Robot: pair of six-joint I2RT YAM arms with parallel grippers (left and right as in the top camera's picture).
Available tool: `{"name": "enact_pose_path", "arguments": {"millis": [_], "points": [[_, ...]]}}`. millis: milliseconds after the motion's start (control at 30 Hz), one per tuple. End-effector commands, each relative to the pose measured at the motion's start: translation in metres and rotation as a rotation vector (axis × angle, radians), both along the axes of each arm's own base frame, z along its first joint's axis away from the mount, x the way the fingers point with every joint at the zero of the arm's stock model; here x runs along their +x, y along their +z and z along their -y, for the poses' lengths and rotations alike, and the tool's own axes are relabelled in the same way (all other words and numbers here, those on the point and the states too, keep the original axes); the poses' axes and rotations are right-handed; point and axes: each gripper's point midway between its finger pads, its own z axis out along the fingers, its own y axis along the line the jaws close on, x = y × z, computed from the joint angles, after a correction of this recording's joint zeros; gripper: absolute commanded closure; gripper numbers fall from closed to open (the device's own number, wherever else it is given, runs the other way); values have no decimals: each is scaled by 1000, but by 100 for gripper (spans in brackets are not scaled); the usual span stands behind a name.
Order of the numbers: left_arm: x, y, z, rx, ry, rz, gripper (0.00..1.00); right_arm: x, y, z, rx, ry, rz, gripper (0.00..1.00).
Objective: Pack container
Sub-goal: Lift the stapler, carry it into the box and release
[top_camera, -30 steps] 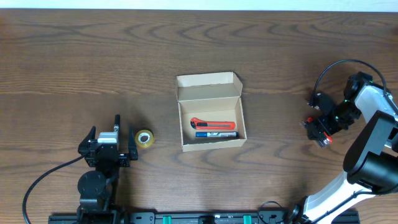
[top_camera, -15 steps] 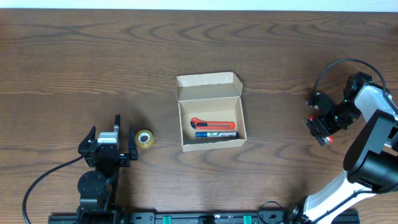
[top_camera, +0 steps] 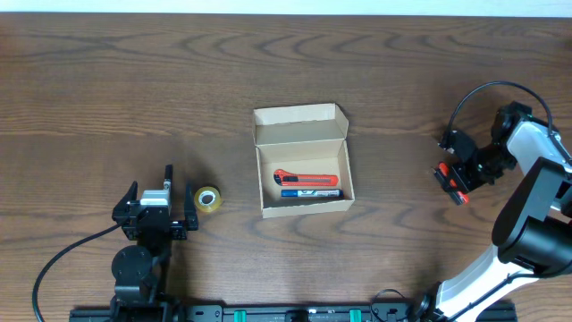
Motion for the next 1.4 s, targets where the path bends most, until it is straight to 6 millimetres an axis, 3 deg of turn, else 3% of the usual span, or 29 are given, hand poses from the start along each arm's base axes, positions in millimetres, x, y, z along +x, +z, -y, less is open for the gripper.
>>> {"name": "enact_pose_path", "arguments": {"millis": [0,200,400,567,700,867,1033,1233,1367], "points": [[0,-18,-4,-3,22,-39,5,0,-12,-21,90,-41,-18,99],[0,-18,-4,-3,22,-39,5,27,14,-33,156,-64,59,99],[0,-18,-4,-3,22,-39,5,56,65,-44,124,1,170,99],[0,-18,-4,-3,22,-39,5,85,124,-74,98,29,307,99],[0,-18,-4,-3,22,-39,5,94,171,-120,118,109,406,99],[0,-18,-4,-3,22,-39,5,82,214,-197,129,423,538,99],[0,-18,-4,-3,22,-39,5,53,224,-259,98,739,584,99],[0,-18,-4,-3,22,-39,5,-1,206,-297,43,1109,470,99],[0,-18,-4,-3,22,-39,5,-19,203,-312,58,1212,447,99]]}}
